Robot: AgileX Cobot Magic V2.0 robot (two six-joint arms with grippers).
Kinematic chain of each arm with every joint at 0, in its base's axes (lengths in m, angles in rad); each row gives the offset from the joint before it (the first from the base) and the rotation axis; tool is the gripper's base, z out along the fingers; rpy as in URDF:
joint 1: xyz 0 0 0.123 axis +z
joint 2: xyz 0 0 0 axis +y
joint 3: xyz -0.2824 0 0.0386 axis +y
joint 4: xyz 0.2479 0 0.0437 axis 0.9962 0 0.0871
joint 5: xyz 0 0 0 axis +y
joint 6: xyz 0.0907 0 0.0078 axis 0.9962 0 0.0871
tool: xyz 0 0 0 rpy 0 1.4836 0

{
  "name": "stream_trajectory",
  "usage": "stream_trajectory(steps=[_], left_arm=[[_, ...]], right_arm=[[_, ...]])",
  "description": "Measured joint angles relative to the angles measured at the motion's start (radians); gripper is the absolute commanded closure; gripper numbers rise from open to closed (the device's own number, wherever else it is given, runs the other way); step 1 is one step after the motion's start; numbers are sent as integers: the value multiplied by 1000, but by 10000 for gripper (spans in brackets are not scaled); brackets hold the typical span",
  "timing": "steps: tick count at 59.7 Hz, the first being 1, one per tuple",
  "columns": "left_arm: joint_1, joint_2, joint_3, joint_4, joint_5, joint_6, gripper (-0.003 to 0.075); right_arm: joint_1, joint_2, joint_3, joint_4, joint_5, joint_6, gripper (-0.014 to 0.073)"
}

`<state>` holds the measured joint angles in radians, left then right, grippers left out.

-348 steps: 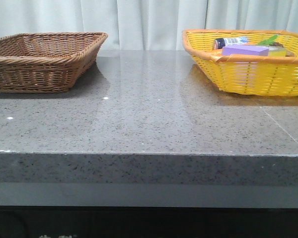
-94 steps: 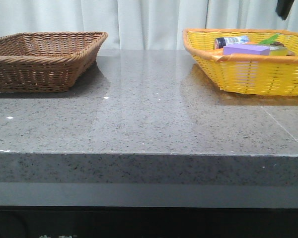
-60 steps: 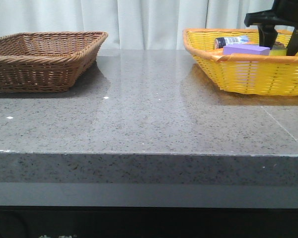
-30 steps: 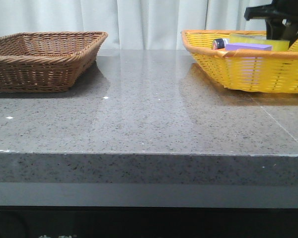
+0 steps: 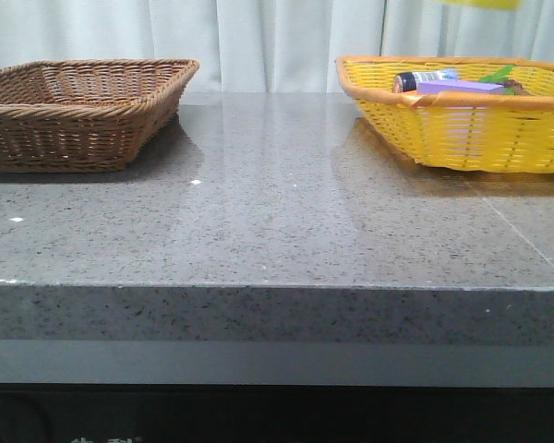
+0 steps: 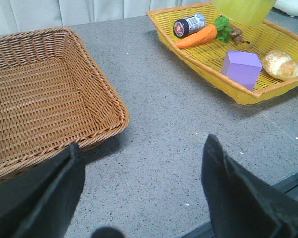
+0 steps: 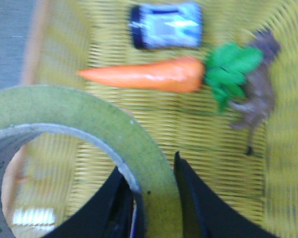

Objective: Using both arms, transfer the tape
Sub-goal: 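Lift the tape roll out and carry it to the table center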

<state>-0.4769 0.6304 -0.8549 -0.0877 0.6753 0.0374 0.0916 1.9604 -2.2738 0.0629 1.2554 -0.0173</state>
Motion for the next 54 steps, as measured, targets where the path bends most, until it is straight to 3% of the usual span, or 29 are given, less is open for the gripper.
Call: stream_trajectory(steps=[18,29,40,54], left_arm=[[0,0,0,0,0,0,226],[0,0,0,-1,0,0,226],[0,0,0,-1,0,0,226],[0,0,0,-1,0,0,226]], right_arm=[[257,-25,-1,30,0,-202,487],[363,31,-1,52,0,-348,487],[395,108,-1,56,0,-440,487],[395,208,-1,36,-2,-455,487]])
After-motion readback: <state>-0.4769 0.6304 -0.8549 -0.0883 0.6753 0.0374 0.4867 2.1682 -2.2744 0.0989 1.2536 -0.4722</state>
